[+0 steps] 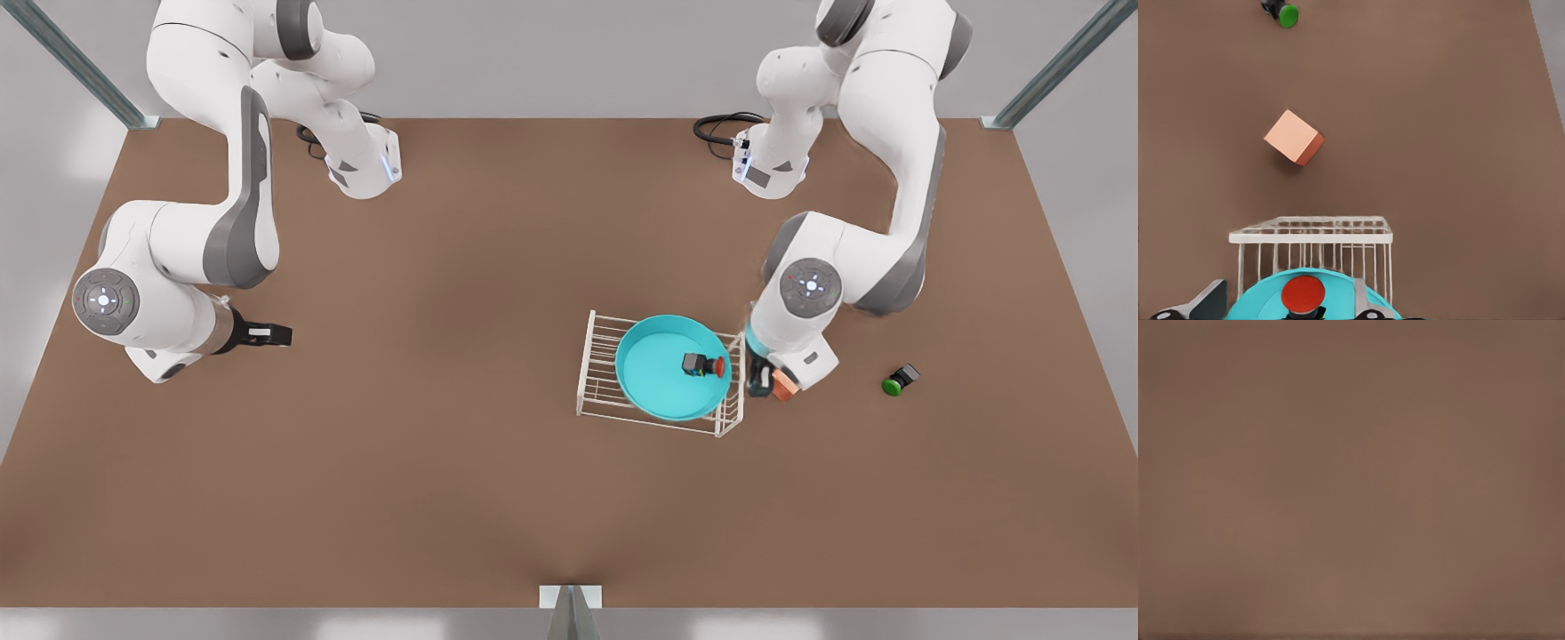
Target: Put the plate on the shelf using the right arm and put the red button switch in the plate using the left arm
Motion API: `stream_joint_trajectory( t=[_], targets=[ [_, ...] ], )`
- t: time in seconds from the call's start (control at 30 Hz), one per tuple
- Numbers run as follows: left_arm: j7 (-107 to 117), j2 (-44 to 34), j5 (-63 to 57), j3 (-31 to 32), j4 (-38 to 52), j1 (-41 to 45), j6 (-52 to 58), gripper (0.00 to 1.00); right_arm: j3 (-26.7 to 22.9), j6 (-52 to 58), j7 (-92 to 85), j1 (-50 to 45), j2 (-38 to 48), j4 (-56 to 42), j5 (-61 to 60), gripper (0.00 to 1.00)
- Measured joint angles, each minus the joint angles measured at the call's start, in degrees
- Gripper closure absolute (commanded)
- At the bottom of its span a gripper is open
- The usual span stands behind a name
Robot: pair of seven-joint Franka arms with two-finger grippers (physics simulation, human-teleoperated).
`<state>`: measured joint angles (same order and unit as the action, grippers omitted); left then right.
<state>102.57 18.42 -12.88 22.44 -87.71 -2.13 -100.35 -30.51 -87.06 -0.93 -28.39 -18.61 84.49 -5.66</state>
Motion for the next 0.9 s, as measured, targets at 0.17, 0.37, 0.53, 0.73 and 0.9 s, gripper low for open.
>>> stream_joint_trajectory(
  t=[0.17, 0.37, 0.53, 0.73, 0.9],
  targets=[
    [-23.38, -1.58, 4.4, -1.55, 7.68, -11.41, 9.35, 0.0, 0.05, -0.03, -0.09, 0.01, 0.0, 0.0, 0.05, 0.0],
    [-45.77, -12.95, 9.32, -14.11, -9.58, 1.88, 4.18, 0.0, 0.06, -0.07, -0.17, -0.08, -0.08, 0.0, 0.08, 0.0],
    [-59.34, -11.41, 9.57, -13.85, -8.31, 2.98, 1.7, 0.0, 0.06, -0.04, -0.22, -0.05, -0.14, 0.0, 0.14, 0.0],
    [-71.35, -10.97, 9.81, -13.86, -8.39, 2.34, 0.71, 0.0, -0.23, 0.43, -0.2, 3.09, -4.71, -1.16, -2.54, 0.0],
    [-78.74, -10.83, 9.94, -13.79, -8.3, 2.51, 0.41, 0.0, -0.23, 2.27, -0.33, 5.03, -5.27, -2.15, -4.25, 0.0]
  ],
)
